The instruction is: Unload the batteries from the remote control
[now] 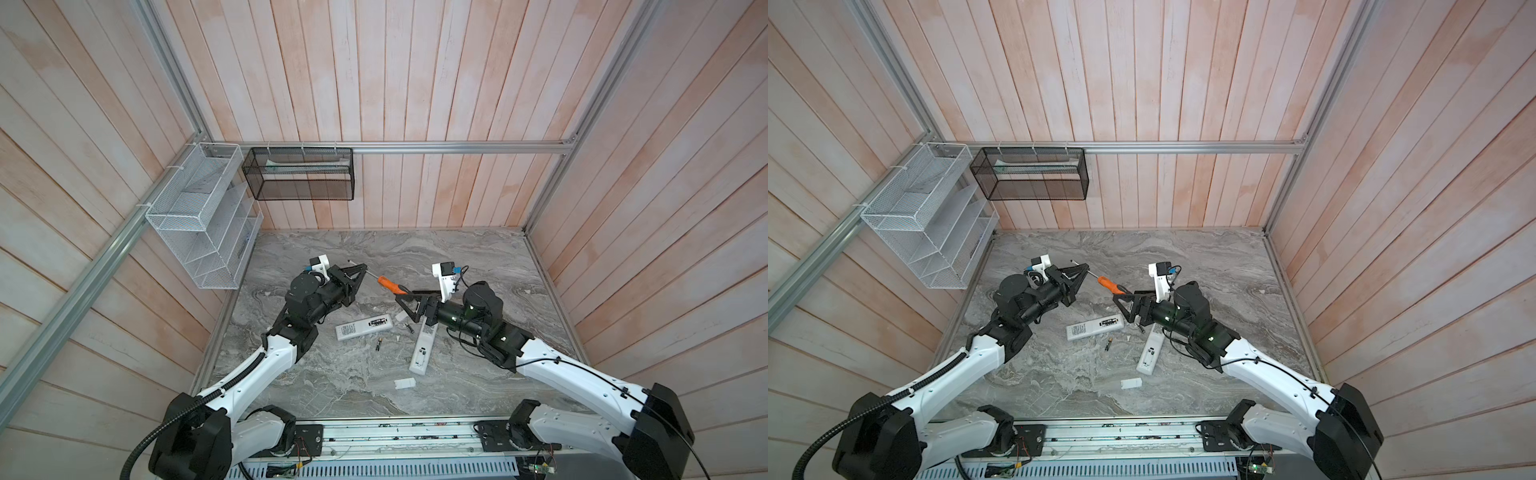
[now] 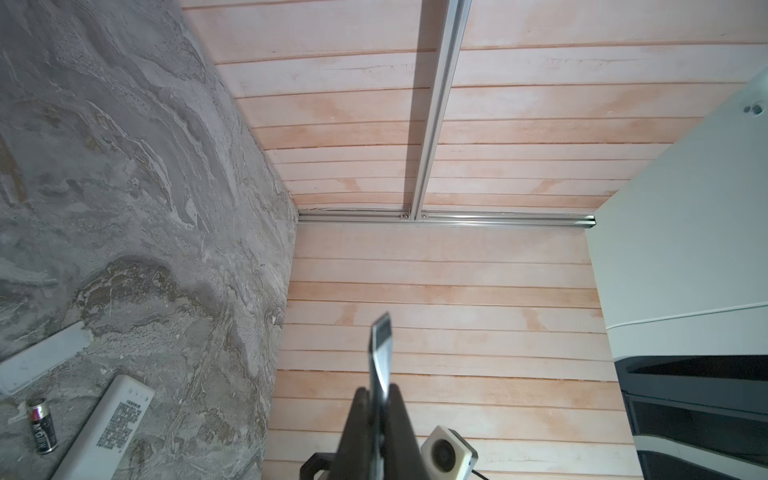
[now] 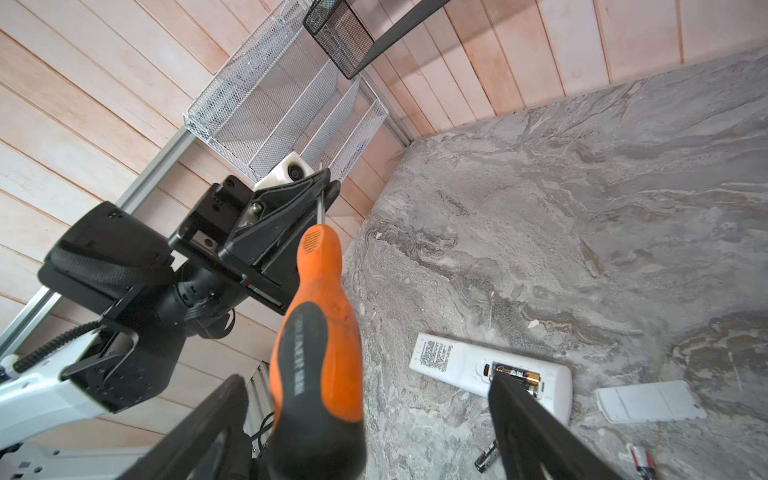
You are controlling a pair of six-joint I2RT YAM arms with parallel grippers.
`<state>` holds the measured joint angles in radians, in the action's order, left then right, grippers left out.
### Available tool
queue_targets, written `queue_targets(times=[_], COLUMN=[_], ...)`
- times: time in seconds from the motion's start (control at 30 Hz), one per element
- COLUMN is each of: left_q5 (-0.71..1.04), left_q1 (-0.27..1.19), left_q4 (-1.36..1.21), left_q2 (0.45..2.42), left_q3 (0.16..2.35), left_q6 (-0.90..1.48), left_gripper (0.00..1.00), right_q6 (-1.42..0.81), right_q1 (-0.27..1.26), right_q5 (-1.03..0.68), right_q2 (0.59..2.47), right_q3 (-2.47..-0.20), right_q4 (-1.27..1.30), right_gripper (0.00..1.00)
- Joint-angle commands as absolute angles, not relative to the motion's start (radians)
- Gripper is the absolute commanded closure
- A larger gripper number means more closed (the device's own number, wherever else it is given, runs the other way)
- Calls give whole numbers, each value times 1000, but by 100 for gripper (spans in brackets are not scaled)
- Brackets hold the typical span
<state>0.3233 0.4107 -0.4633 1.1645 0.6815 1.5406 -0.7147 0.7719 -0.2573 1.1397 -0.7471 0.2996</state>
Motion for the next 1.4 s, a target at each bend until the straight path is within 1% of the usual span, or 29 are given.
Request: queue_targets(times=[0.0, 0.13, 0.5, 0.97, 1.1, 1.2, 1.37], left_q5=[283, 288, 308, 321, 322, 321, 322], left_q1=[417, 417, 417, 429, 434, 436, 435], left_q4=[-495, -502, -541, -554, -557, -557, -554], left_q2=[1154, 1156, 1179, 1197, 1203, 1204, 1204], left_q3=[655, 649, 634, 640, 644, 644, 641], left_q6=[1568, 1571, 1589, 1595, 1595, 1596, 1597], left_gripper=[100, 100, 100, 100, 100, 100, 100], right_q6=[-726, -731, -751, -764, -765, -767, -762], right_q1=[779, 782, 785, 785, 785, 785, 785], right_q5=[-275, -288, -341, -368, -368, -357, -342], right_q2=[1181, 1217, 1274, 1285, 1284, 1278, 1265], right_q3=[-805, -831, -859, -859, -859, -855, -848], right_q4=[345, 361, 385, 416, 417, 416, 414], right_gripper=[14, 20, 45, 58, 69, 81, 93])
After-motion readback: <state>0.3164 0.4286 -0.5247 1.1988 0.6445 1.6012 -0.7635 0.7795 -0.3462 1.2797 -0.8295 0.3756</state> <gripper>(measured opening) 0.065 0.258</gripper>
